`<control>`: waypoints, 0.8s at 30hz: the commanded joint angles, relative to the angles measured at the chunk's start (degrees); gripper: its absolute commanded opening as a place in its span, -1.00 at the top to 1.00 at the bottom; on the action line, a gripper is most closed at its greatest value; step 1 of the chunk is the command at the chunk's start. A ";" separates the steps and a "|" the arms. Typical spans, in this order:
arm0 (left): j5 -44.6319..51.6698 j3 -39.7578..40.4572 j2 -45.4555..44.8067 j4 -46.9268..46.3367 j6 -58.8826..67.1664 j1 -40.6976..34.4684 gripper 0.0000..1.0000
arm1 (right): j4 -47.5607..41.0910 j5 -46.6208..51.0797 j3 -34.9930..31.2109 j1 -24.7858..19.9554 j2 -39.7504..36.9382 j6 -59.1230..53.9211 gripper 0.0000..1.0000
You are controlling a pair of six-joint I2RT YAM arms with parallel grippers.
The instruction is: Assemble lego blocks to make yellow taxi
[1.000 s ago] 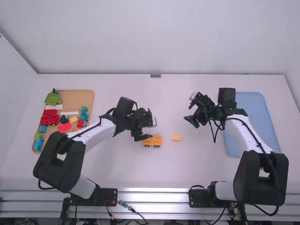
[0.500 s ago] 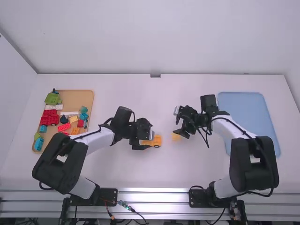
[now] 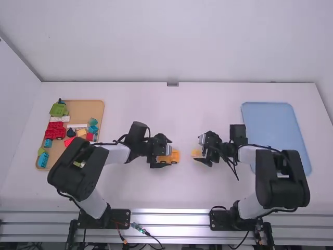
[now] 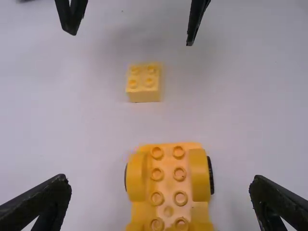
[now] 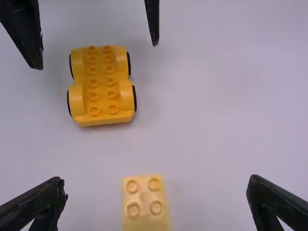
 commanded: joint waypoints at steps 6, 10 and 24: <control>2.54 1.03 3.77 -0.05 2.16 0.07 -0.98 | 15.50 -4.26 -8.57 -0.28 0.63 5.49 -0.99; 2.56 0.59 4.95 1.00 2.29 0.07 -0.98 | 18.53 -4.07 -9.70 -0.28 0.63 5.51 -0.99; 7.02 0.51 5.23 1.39 3.08 3.34 -0.98 | 16.37 -8.79 -0.20 -0.28 14.62 4.85 -0.99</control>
